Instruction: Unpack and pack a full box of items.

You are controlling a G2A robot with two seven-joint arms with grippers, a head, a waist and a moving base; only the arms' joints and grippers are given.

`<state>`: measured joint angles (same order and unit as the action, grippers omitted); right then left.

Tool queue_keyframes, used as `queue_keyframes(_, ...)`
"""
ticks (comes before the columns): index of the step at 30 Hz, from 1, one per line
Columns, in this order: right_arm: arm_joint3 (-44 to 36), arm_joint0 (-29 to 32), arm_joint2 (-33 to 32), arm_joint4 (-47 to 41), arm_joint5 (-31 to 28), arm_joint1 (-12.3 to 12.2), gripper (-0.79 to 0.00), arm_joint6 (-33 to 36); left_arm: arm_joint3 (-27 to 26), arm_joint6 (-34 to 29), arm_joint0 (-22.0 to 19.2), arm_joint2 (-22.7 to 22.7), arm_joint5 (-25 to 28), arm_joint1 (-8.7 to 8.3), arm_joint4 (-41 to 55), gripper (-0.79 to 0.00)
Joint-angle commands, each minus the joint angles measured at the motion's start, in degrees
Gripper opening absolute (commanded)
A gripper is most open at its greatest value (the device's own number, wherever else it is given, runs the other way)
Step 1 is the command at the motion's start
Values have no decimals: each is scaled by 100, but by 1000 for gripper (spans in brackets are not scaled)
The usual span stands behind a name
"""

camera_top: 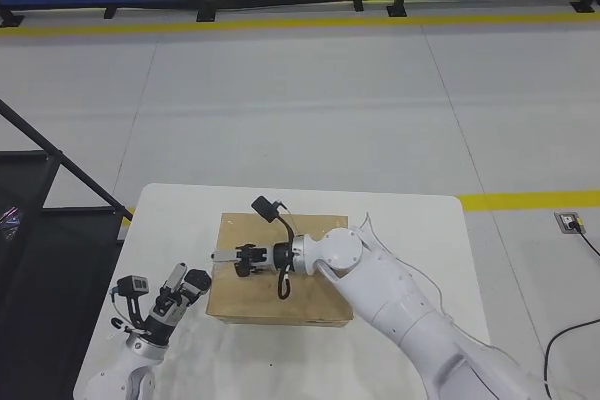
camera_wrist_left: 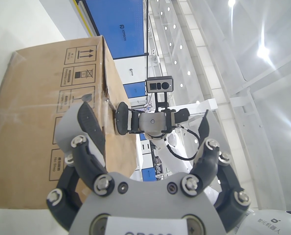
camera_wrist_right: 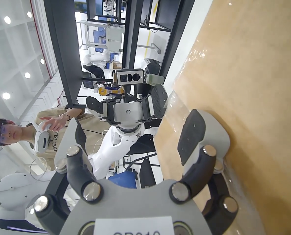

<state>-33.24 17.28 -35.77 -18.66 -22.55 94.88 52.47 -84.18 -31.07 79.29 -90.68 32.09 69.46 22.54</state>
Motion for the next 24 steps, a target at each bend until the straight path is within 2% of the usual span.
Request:
queue_keyframes(1,-80,52,-87,76,29,-66,0,1,1,-7,-14,13,-20,-1,-2,0)
queue_keyframes(7,-576,332,-439,370,173,-335,0,-51,3,-2,-54,64,-38,0,-30,0)
queue_keyframes(13,-1456,820,-927,724,402,-676,0,-65,6,2,-73,102,-53,0,-46,0)
queue_keyframes(20,-2654,1463,-1484,1249,993,-1022,0,-16,8,41,-77,131,-58,-1,-75,0)
queue_keyframes(24,-3152,1750,-1755,1672,1449,-1164,0,-236,-14,56,-47,133,-30,-2,-78,0)
